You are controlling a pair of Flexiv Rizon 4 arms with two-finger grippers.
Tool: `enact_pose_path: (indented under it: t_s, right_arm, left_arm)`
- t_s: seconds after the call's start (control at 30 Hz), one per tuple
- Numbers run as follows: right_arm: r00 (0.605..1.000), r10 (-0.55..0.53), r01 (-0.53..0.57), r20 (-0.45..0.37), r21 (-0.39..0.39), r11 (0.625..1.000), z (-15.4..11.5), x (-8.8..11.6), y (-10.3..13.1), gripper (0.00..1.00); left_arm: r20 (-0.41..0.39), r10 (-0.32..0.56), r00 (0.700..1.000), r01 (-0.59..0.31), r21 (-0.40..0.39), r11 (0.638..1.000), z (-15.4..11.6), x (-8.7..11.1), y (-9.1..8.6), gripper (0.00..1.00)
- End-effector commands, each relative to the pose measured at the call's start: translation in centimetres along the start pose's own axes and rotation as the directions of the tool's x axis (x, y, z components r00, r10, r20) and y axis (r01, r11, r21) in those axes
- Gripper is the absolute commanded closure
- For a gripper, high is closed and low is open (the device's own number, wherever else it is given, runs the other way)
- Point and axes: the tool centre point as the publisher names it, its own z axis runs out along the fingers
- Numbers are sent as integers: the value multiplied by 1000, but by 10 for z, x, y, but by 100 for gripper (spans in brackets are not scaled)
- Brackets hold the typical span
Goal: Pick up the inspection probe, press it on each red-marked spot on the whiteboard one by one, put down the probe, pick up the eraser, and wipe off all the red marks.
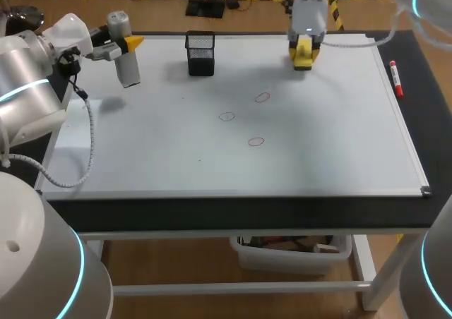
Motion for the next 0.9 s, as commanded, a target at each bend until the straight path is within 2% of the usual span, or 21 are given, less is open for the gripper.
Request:
enact_pose_path:
  t_s: [0.03, 0.23, 0.47, 0.63, 0.9]
  right_arm:
    - [999, 35, -36, 26, 48, 998, -16, 43, 18, 100]
    - [991, 126, -128, 43, 56, 990, -20, 79, 25, 100]
    - [982, 186, -188, 42, 41, 981, -13, 107, 40, 100]
    - [975, 216, -218, 46, 40, 975, -8, 116, 48, 100]
    - [969, 239, -242, 57, 47, 969, -10, 120, 52, 100]
  left_arm:
    - [4, 2, 1000, -2, 5, 1000, 1, 0, 0, 100]
    - [4, 2, 1000, -2, 5, 1000, 1, 0, 0, 100]
    - [4, 2, 1000, -2, 5, 1000, 1, 0, 0, 100]
    - [4, 2, 1000, -2, 5, 1000, 1, 0, 0, 100]
    - [4, 2, 1000, -2, 5, 1000, 1, 0, 0, 100]
